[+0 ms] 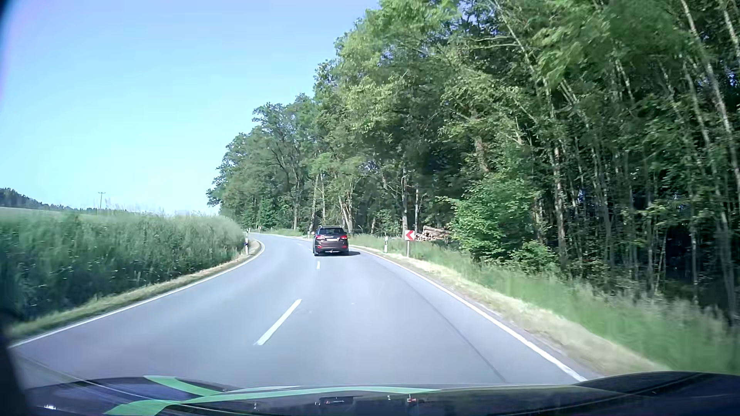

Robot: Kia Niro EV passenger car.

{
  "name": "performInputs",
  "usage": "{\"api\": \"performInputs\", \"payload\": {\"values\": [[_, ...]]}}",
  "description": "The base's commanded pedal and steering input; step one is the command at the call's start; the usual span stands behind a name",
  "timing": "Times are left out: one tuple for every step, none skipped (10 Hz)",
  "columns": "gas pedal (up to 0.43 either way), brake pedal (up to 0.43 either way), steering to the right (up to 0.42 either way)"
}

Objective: Follow the waypoints while adhering to traffic rules and regulations

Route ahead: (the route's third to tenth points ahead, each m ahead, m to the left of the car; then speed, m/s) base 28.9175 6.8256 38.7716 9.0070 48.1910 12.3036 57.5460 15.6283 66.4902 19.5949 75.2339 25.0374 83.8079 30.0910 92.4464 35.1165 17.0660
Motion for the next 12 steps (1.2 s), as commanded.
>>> {"api": "performInputs", "payload": {"values": [[0.157, 0.0, -0.044], [0.169, 0.0, -0.044], [0.177, 0.0, -0.043], [0.177, 0.0, -0.042], [0.177, 0.0, -0.039], [0.177, 0.0, -0.039], [0.177, 0.0, -0.039], [0.177, 0.0, -0.039], [0.177, 0.0, -0.039], [0.15, 0.0, -0.039], [0.087, 0.0, -0.039], [0.087, 0.0, -0.039]]}}
